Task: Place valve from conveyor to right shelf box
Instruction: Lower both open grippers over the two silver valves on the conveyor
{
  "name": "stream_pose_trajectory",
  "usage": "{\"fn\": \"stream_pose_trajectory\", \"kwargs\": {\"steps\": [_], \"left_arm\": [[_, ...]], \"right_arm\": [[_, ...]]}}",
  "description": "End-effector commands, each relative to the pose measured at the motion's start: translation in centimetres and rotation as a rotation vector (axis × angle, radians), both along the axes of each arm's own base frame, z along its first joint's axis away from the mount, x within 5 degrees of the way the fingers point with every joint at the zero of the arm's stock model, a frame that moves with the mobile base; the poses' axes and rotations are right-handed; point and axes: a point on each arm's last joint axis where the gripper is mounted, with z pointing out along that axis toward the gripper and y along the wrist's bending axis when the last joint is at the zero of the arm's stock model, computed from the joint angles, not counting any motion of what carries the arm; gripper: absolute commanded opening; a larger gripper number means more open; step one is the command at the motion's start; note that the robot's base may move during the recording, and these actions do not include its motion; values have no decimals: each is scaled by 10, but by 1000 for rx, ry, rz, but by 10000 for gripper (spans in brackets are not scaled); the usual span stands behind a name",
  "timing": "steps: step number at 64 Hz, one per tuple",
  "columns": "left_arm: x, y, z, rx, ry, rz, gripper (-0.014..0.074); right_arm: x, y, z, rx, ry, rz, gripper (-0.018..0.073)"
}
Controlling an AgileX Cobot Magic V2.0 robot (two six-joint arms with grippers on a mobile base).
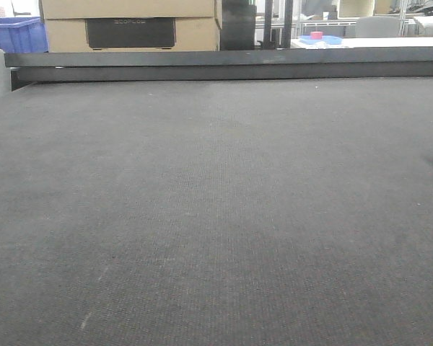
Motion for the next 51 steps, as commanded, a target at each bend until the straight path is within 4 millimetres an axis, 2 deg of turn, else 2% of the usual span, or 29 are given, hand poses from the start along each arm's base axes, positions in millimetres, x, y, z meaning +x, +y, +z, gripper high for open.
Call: {"fn": "stream_pose_trajectory", "kwargs": {"steps": [1, 33, 51], "left_arm": [[-1, 0, 2, -7, -20, 2, -111], [-1, 0, 2, -7, -25, 1, -111], [-1, 0, 4, -27, -41, -1, -111]], "right_arm": [[0, 0, 3, -2, -28, -4, -162], [0, 0, 3, -2, -28, -4, -162], [-1, -1, 9, 0, -95, -9, -162]]}}
